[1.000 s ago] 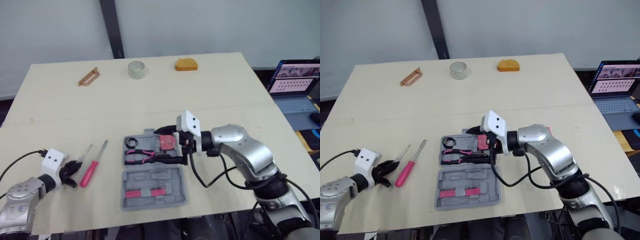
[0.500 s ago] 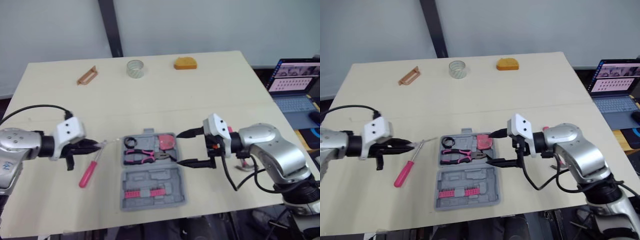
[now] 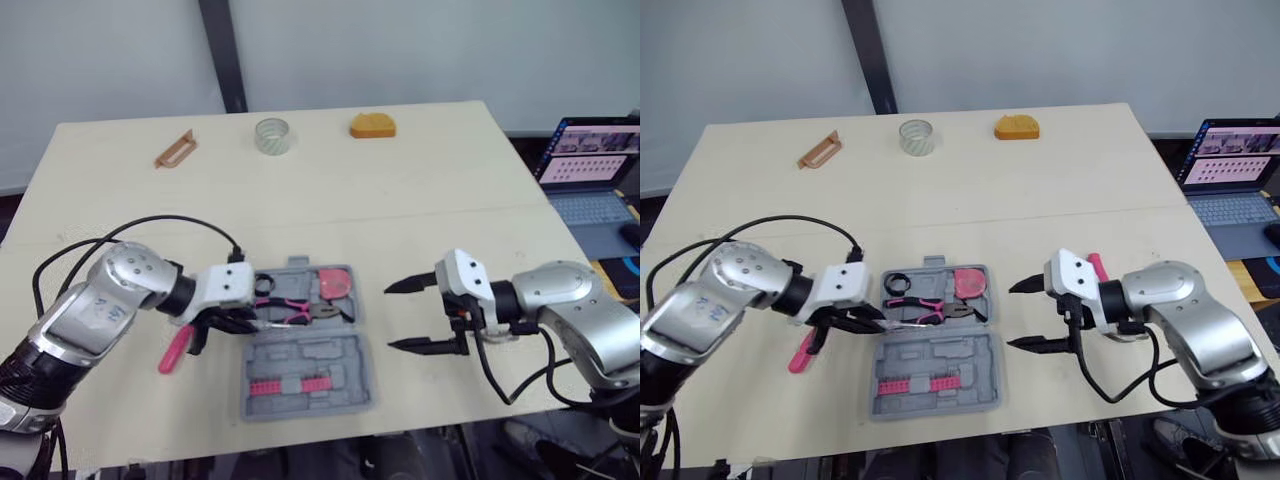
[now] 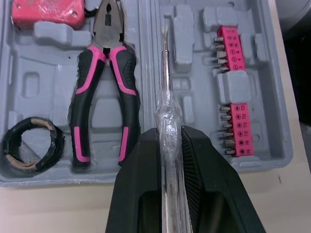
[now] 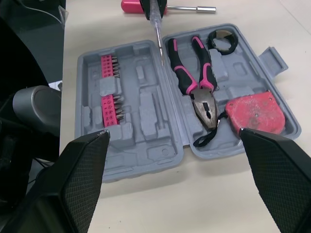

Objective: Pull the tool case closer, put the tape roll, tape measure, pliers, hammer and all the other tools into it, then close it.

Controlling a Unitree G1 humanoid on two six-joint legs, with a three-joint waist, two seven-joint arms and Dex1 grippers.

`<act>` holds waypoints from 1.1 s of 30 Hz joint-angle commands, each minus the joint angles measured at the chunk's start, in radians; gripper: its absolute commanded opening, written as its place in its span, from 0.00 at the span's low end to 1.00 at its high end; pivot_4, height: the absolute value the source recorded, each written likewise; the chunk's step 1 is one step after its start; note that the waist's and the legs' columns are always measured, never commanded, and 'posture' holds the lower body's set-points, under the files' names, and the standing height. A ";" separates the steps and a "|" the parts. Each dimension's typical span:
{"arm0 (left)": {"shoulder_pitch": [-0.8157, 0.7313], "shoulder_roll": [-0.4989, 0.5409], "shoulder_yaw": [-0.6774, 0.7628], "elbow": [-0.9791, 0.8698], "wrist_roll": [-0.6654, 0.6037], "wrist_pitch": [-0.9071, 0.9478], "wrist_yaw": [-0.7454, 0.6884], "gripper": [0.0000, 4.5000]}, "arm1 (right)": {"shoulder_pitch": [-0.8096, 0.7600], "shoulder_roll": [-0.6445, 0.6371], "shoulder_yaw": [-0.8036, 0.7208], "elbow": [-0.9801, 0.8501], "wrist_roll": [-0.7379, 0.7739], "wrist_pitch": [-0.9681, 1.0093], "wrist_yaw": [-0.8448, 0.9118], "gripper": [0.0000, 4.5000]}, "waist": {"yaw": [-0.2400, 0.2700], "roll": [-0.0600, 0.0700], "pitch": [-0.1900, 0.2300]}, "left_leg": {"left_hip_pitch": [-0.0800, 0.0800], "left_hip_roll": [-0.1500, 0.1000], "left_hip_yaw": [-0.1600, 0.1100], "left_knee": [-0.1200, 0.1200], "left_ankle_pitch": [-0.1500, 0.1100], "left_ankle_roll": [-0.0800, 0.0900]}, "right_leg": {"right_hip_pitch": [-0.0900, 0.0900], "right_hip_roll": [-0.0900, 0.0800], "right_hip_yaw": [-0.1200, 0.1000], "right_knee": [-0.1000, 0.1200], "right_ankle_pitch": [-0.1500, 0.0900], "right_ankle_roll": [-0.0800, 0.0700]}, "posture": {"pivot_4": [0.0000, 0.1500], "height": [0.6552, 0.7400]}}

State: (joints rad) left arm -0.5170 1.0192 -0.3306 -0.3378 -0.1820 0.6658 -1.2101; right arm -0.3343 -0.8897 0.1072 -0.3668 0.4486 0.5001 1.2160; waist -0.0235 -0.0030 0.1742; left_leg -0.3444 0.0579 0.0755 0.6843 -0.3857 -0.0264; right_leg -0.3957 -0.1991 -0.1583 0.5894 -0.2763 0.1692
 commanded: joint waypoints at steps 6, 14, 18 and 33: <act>-0.072 -0.037 -0.079 -0.142 0.040 0.209 0.049 0.02 | 0.018 0.012 -0.007 -0.076 0.003 0.014 -0.048 1.00 | 0.024 0.000 0.000 | 0.000 0.000 0.000 0.001 0.000 0.000 | 0.000 0.000 0.000 0.000 0.000 0.000 | 1.00 1.00; -0.115 -0.073 -0.168 -0.202 0.083 0.344 0.125 0.02 | 0.027 0.019 -0.002 -0.090 0.005 0.026 -0.061 1.00 | 0.048 -0.001 0.000 | -0.008 0.000 -0.005 0.011 -0.001 0.001 | -0.002 0.001 -0.001 0.001 0.001 -0.001 | 1.00 1.00; -0.129 -0.104 -0.195 -0.219 0.076 0.410 0.160 0.02 | 0.038 0.014 -0.003 -0.098 0.005 0.022 -0.058 1.00 | 0.054 -0.001 0.001 | -0.010 0.000 -0.006 0.014 -0.001 0.002 | -0.001 0.001 0.000 0.002 0.001 -0.001 | 1.00 1.00; -0.146 -0.192 -0.260 -0.161 0.076 0.404 0.222 0.02 | 0.036 0.010 -0.002 -0.090 -0.004 0.025 -0.062 1.00 | 0.052 -0.001 0.001 | -0.010 0.000 -0.007 0.015 -0.001 0.003 | -0.001 0.001 0.000 0.002 0.001 0.000 | 1.00 1.00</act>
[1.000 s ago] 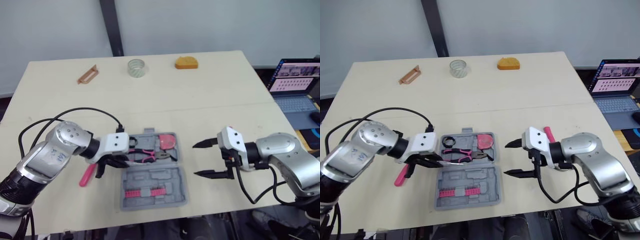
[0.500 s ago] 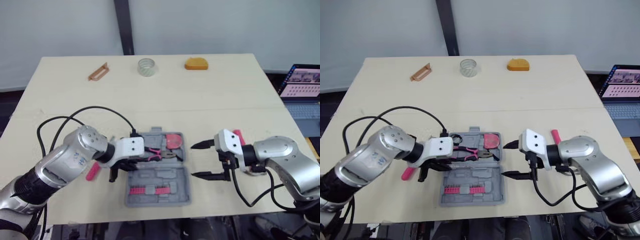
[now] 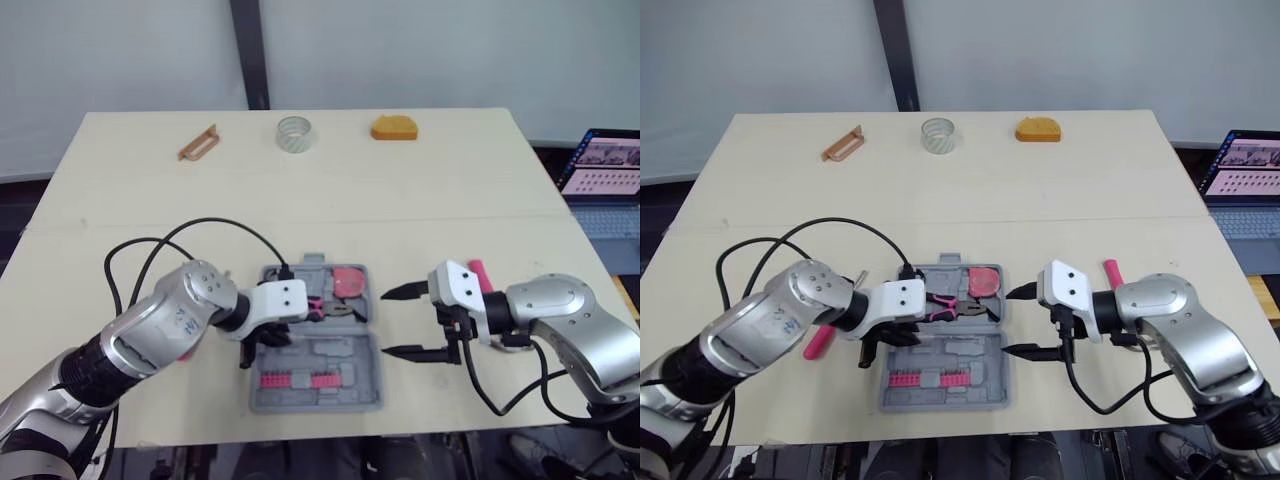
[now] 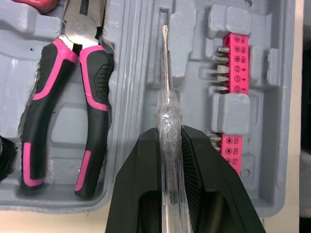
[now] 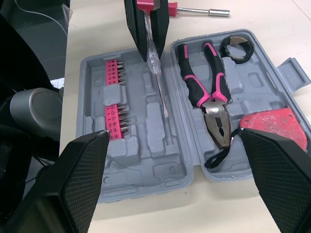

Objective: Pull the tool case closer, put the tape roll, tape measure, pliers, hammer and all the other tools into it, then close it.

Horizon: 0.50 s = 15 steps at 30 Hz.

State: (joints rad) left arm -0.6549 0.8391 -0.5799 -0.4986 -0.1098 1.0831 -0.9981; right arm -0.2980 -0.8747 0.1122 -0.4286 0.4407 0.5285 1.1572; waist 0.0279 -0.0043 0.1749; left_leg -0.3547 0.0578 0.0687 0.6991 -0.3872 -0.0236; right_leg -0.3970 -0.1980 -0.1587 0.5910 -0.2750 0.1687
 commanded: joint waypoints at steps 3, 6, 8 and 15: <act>-0.014 -0.022 -0.021 0.022 0.010 -0.027 0.017 0.02 | 0.000 -0.007 -0.010 -0.028 0.003 -0.004 -0.004 1.00 | 0.000 0.000 0.000 | 0.000 0.000 0.000 0.000 0.000 0.000 | 0.000 0.000 0.000 0.000 0.000 0.000 | 1.00 1.00; -0.015 -0.033 -0.032 0.037 0.012 -0.040 0.022 0.02 | 0.006 -0.011 -0.015 -0.032 0.002 -0.005 -0.007 1.00 | -0.001 0.000 0.000 | 0.000 0.000 0.000 0.000 0.000 0.000 | 0.000 0.000 0.000 0.000 0.000 0.000 | 1.00 1.00; -0.014 -0.041 -0.037 0.046 0.013 -0.045 0.026 0.02 | 0.013 -0.014 -0.019 -0.039 0.004 -0.002 -0.008 1.00 | 0.001 0.000 0.000 | 0.000 0.000 0.000 0.000 0.000 0.000 | 0.000 0.000 0.000 0.000 0.000 0.000 | 1.00 1.00; -0.007 -0.055 -0.050 0.075 0.018 -0.067 0.033 0.02 | 0.035 -0.024 -0.024 -0.053 0.002 -0.003 -0.019 1.00 | 0.000 0.000 0.000 | 0.000 0.000 0.000 0.000 0.000 0.000 | 0.000 0.000 0.000 0.000 0.000 0.000 | 1.00 1.00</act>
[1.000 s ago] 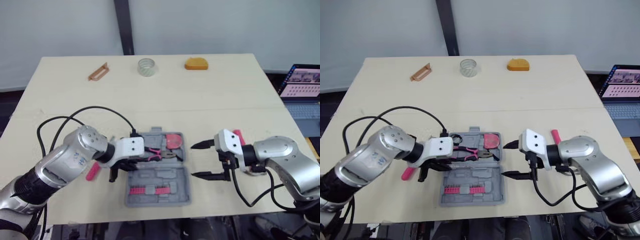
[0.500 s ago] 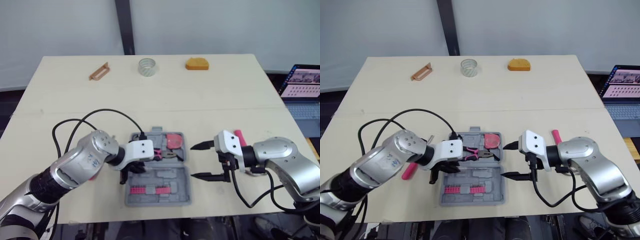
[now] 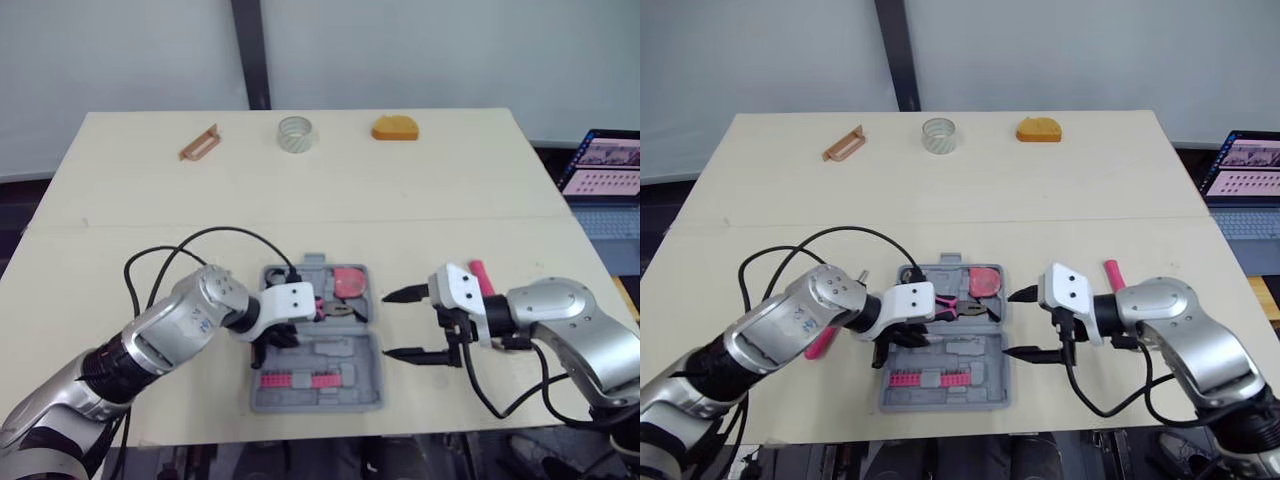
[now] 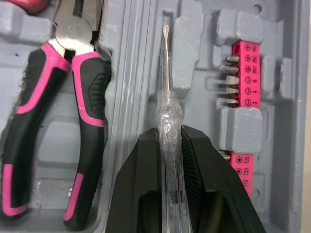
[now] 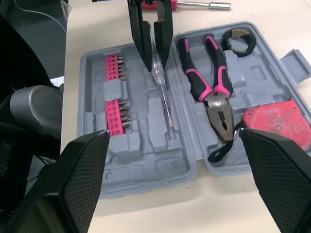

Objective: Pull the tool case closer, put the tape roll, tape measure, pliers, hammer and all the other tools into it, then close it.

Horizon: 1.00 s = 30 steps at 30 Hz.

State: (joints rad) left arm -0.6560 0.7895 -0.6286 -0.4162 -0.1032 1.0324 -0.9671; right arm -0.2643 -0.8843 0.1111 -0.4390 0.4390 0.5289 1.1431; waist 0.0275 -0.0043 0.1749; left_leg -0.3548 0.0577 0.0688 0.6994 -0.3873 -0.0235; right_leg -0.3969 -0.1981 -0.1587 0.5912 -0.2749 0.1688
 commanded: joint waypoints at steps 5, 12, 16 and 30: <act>-0.008 -0.017 -0.011 0.003 0.015 -0.025 0.009 0.02 | 0.013 -0.021 -0.032 -0.057 0.011 0.002 -0.013 1.00 | 0.001 0.000 0.000 | 0.000 0.000 0.000 0.000 0.000 0.000 | 0.000 0.000 0.000 0.000 0.000 0.000 | 1.00 1.00; -0.017 -0.031 -0.018 0.026 0.029 -0.044 0.008 0.02 | 0.019 -0.022 -0.037 -0.069 0.016 0.012 -0.024 1.00 | 0.000 0.000 0.000 | 0.000 0.000 0.000 0.000 0.000 0.000 | 0.000 0.000 0.000 0.000 0.000 0.000 | 1.00 1.00; -0.013 -0.033 -0.018 0.031 0.033 -0.053 0.005 0.02 | 0.019 -0.021 -0.038 -0.069 0.017 0.016 -0.030 1.00 | 0.001 0.000 0.000 | 0.000 0.000 0.000 0.000 0.000 0.000 | 0.000 0.000 0.000 0.000 0.000 0.000 | 1.00 1.00; -0.020 -0.051 -0.025 0.060 0.050 -0.074 -0.001 0.02 | 0.023 -0.022 -0.046 -0.064 0.020 0.017 -0.034 1.00 | 0.000 0.000 0.000 | 0.000 0.000 0.000 0.000 0.000 0.000 | 0.000 0.000 0.000 0.000 0.000 0.000 | 1.00 1.00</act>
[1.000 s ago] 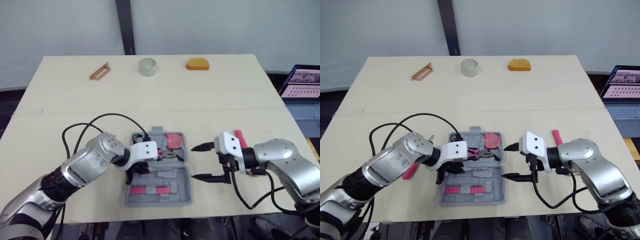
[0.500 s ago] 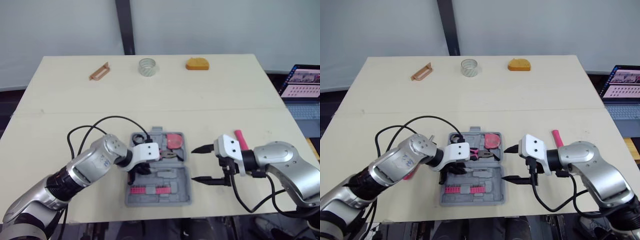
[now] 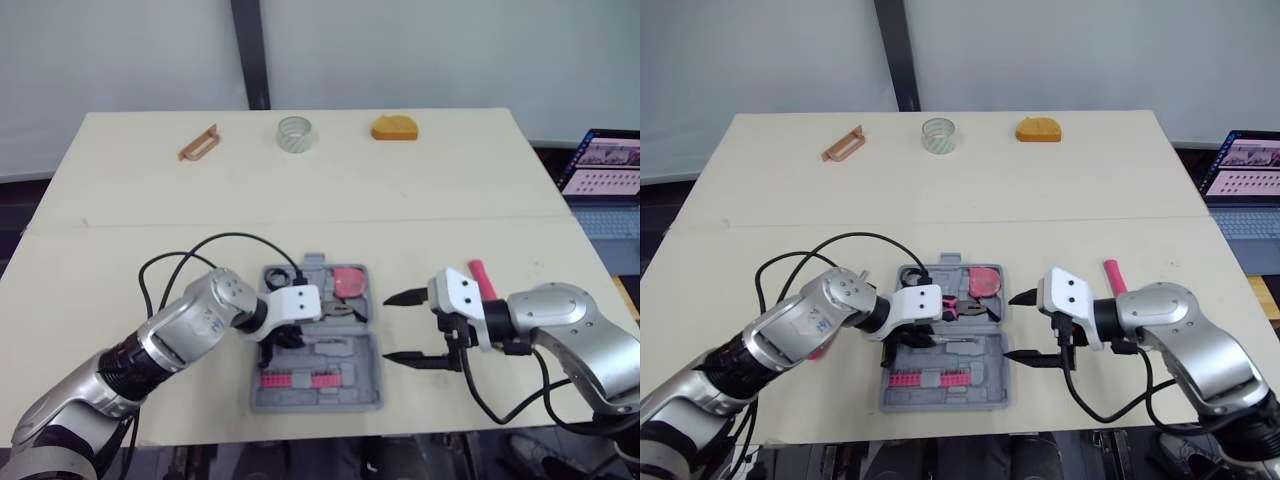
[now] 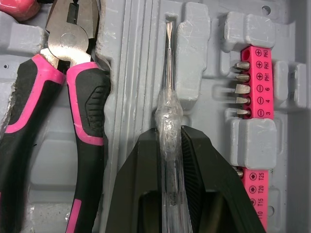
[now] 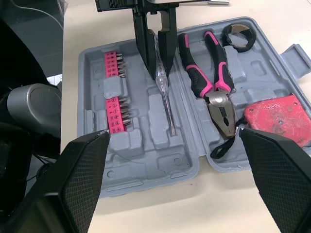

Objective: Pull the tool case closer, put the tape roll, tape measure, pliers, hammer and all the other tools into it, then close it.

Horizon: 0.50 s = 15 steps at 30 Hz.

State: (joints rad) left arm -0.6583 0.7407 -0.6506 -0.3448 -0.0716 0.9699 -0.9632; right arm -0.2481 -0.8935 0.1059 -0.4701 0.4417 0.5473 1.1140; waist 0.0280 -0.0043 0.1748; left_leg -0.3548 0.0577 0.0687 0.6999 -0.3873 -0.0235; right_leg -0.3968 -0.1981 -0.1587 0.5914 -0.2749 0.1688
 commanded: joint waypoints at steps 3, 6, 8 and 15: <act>-0.018 -0.004 -0.004 -0.009 0.020 -0.013 -0.004 0.02 | 0.008 -0.013 -0.040 -0.031 0.016 -0.002 -0.004 1.00 | 0.000 0.000 0.000 | 0.000 0.000 0.000 0.000 0.000 0.000 | 0.000 0.000 0.000 0.000 0.000 0.000 | 1.00 1.00; -0.023 -0.010 -0.006 -0.010 0.021 -0.010 -0.002 0.02 | 0.006 -0.012 -0.039 -0.029 0.015 -0.003 -0.003 1.00 | 0.000 0.000 0.000 | 0.000 0.000 0.000 0.000 0.000 0.000 | 0.000 0.000 0.000 0.000 0.000 0.000 | 1.00 1.00; -0.024 -0.013 -0.004 -0.012 0.020 -0.007 -0.001 0.25 | 0.004 -0.011 -0.038 -0.028 0.015 -0.004 -0.003 1.00 | 0.001 0.000 0.000 | 0.000 0.000 0.000 0.000 0.000 0.000 | 0.000 0.000 0.000 0.000 0.000 0.000 | 1.00 1.00; -0.025 -0.009 0.000 -0.021 0.021 -0.003 -0.004 0.99 | 0.008 -0.008 -0.039 -0.032 0.022 -0.001 -0.002 1.00 | 0.000 0.000 0.000 | 0.000 0.000 0.000 0.000 0.000 0.000 | 0.000 0.000 0.000 0.000 0.000 0.000 | 1.00 1.00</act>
State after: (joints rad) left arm -0.6630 0.7253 -0.6551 -0.3404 -0.0698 0.9677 -0.9651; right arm -0.2459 -0.8935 0.1045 -0.4700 0.4422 0.5474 1.1139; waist 0.0284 -0.0044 0.1748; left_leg -0.3547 0.0577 0.0686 0.7003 -0.3873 -0.0235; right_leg -0.3967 -0.1981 -0.1587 0.5918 -0.2748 0.1688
